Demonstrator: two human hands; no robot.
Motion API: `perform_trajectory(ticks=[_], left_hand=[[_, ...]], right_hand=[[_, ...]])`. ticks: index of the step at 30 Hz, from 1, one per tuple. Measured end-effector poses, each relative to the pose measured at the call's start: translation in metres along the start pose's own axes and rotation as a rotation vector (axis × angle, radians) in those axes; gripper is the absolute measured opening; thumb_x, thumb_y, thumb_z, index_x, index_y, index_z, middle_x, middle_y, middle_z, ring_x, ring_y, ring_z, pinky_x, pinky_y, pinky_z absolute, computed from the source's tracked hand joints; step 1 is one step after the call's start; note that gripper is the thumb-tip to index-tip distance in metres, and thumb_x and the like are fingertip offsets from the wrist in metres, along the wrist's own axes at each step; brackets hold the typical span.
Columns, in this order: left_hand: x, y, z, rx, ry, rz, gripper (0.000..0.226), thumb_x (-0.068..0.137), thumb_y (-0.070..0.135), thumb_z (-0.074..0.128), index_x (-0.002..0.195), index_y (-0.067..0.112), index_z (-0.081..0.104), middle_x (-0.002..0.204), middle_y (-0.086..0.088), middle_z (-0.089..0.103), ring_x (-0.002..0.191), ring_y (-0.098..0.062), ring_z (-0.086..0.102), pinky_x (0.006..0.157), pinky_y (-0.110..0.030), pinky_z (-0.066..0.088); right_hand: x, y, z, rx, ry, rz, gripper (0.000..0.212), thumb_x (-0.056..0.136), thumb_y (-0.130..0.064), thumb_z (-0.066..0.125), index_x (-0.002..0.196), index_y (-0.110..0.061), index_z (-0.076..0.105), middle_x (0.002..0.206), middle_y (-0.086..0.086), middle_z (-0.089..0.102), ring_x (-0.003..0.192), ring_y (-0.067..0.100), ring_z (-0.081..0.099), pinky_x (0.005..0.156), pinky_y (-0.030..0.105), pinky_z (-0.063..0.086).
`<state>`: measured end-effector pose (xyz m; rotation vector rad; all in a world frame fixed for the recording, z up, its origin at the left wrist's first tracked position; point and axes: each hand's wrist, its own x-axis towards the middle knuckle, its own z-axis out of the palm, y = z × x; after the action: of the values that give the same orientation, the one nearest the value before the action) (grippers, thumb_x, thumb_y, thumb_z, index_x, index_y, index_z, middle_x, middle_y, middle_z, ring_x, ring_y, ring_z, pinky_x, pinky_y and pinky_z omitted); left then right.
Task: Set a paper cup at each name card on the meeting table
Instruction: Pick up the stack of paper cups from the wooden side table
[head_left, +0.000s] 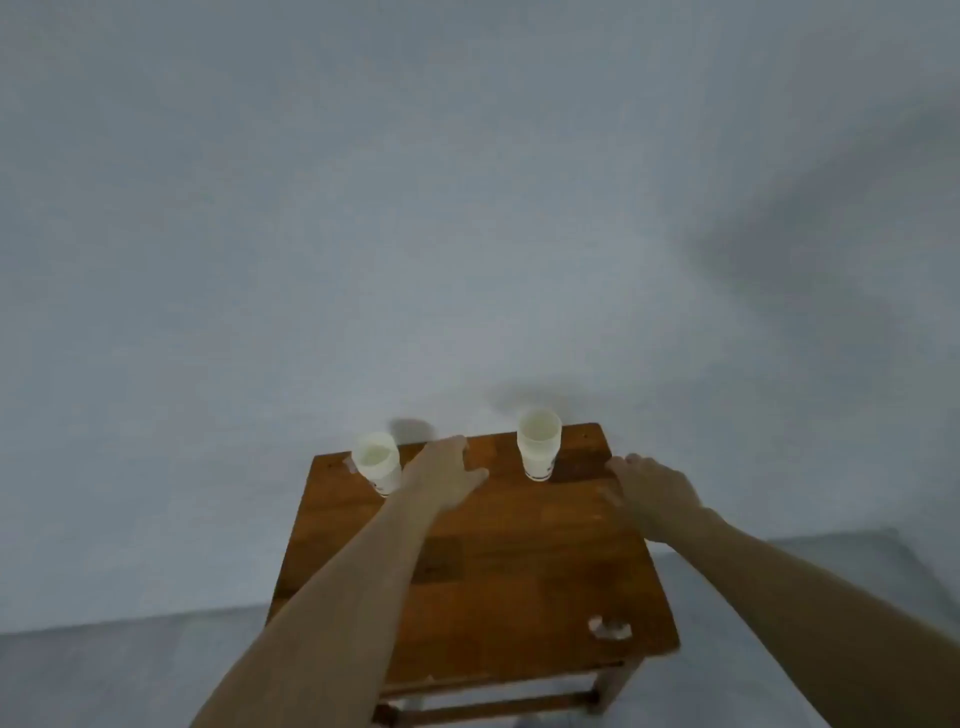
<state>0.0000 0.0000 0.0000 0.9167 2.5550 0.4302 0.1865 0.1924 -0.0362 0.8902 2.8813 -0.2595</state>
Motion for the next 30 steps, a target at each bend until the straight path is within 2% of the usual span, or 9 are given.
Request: perform_trajectory(ticks=[4,7,10,14,16,19,24,27,30], left_hand=[[0.056,0.000,0.022,-0.055,-0.057,-0.002,0.072,0.088,0.047,0.064,0.146,0.016,0.035,0.148,-0.007,0.045,0.131,-0.026,0.048,0.104,-0.042,0.044],[0.096,0.005,0.045,-0.131,-0.069,0.004,0.083,0.085,0.046,0.069,0.150,0.015,0.027,0.154,-0.008,0.035,0.138,-0.028,0.039,0.108,-0.043,0.038],[0.127,0.008,0.070,-0.254,-0.092,0.000,0.101,0.076,0.047,0.078,0.153,0.017,0.020,0.159,-0.007,0.026,0.145,-0.027,0.029,0.114,-0.045,0.031],[0.157,0.009,0.102,-0.434,-0.117,-0.026,0.116,0.064,0.047,0.086,0.153,0.021,0.018,0.159,-0.004,0.026,0.145,-0.026,0.028,0.117,-0.051,0.028],[0.165,0.009,0.114,-0.508,-0.110,-0.014,0.115,0.059,0.048,0.089,0.151,0.024,0.024,0.153,0.000,0.036,0.140,-0.024,0.035,0.113,-0.052,0.035],[0.179,0.007,0.131,-0.593,-0.092,0.021,0.098,0.057,0.042,0.091,0.140,0.028,0.041,0.136,0.005,0.051,0.127,-0.017,0.047,0.104,-0.047,0.046],[0.184,0.011,0.131,-0.669,-0.056,0.048,0.081,0.062,0.027,0.091,0.130,0.022,0.049,0.122,0.007,0.057,0.114,-0.011,0.052,0.094,-0.032,0.050],[0.183,0.006,0.132,-0.717,-0.031,0.009,0.080,0.062,0.023,0.091,0.131,0.020,0.049,0.122,0.006,0.058,0.114,-0.013,0.054,0.090,-0.030,0.051],[0.176,-0.002,0.130,-0.754,-0.005,-0.051,0.081,0.062,0.026,0.091,0.131,0.019,0.051,0.125,0.005,0.060,0.115,-0.014,0.056,0.094,-0.036,0.054]], right_hand=[[0.028,0.000,0.047,0.009,-0.140,0.053,0.046,0.101,-0.045,0.044,0.137,-0.016,0.046,0.135,0.006,0.052,0.121,0.024,0.054,0.097,0.038,0.048],[0.050,0.002,0.082,0.011,-0.186,0.082,0.051,0.100,-0.046,0.045,0.141,-0.016,0.044,0.148,0.007,0.043,0.132,0.025,0.045,0.105,0.041,0.044],[0.064,0.002,0.110,0.023,-0.241,0.096,0.060,0.100,-0.048,0.043,0.150,-0.017,0.033,0.162,0.010,0.023,0.149,0.028,0.023,0.118,0.045,0.029],[0.066,0.007,0.149,0.062,-0.267,0.120,0.069,0.099,-0.057,0.031,0.157,-0.022,0.018,0.167,0.006,0.005,0.154,0.026,0.002,0.124,0.044,0.011],[0.059,0.010,0.168,0.044,-0.231,0.121,0.075,0.096,-0.064,0.014,0.159,-0.023,0.013,0.167,0.005,-0.001,0.154,0.025,-0.004,0.123,0.041,0.003],[0.055,0.016,0.191,0.047,-0.193,0.110,0.082,0.091,-0.068,-0.007,0.159,-0.023,0.007,0.165,0.002,-0.007,0.153,0.022,-0.009,0.123,0.039,-0.003],[0.052,0.020,0.203,0.040,-0.123,0.122,0.074,0.098,-0.064,0.007,0.157,-0.021,0.018,0.165,0.005,0.006,0.154,0.024,0.003,0.121,0.042,0.004],[0.051,0.021,0.209,0.016,-0.115,0.114,0.073,0.098,-0.065,0.009,0.157,-0.023,0.011,0.165,0.004,0.002,0.154,0.023,-0.002,0.122,0.041,-0.001],[0.052,0.021,0.208,0.014,-0.127,0.103,0.074,0.097,-0.065,0.008,0.158,-0.022,0.011,0.165,0.005,0.001,0.153,0.024,-0.003,0.122,0.041,-0.003]])
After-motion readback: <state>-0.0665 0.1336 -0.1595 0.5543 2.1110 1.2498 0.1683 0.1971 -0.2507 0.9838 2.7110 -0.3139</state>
